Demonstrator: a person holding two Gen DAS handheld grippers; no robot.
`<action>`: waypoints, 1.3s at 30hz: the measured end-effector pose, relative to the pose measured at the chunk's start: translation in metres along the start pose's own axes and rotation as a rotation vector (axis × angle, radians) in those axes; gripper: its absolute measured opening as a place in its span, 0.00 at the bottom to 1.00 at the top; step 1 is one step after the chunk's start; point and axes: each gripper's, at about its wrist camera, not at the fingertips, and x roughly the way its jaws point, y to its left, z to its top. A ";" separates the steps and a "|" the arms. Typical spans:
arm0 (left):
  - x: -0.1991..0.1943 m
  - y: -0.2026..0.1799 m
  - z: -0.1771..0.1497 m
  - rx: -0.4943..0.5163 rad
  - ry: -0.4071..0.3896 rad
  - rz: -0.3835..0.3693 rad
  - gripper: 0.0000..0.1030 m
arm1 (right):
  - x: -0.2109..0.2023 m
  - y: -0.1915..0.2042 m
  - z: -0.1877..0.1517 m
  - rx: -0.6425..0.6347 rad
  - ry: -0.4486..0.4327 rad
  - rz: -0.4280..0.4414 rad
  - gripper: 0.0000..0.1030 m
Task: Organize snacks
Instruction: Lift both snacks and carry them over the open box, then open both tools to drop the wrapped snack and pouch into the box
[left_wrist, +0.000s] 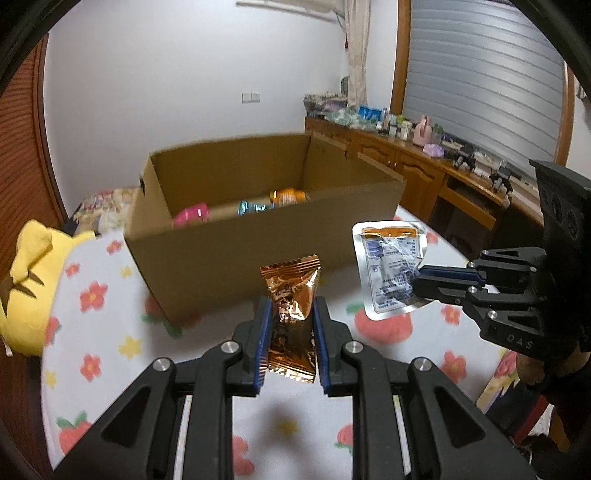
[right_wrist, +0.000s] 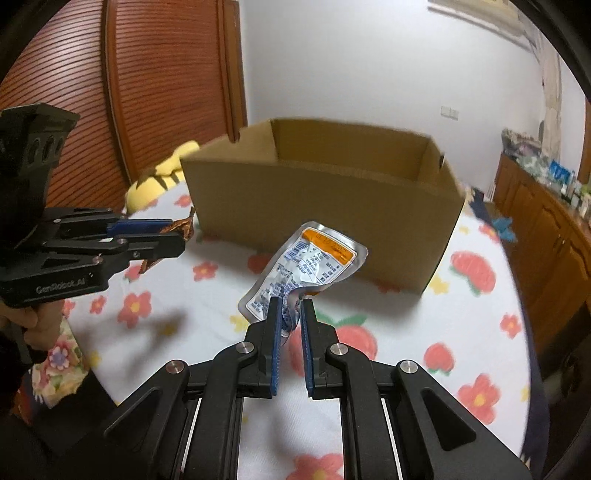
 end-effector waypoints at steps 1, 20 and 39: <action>-0.002 0.001 0.007 0.003 -0.012 0.002 0.19 | -0.004 -0.001 0.006 -0.005 -0.015 -0.003 0.07; 0.043 0.038 0.086 0.007 -0.029 0.076 0.19 | 0.012 -0.042 0.091 -0.050 -0.100 -0.018 0.07; 0.101 0.059 0.104 -0.020 0.041 0.122 0.23 | 0.088 -0.069 0.115 -0.078 0.027 -0.016 0.07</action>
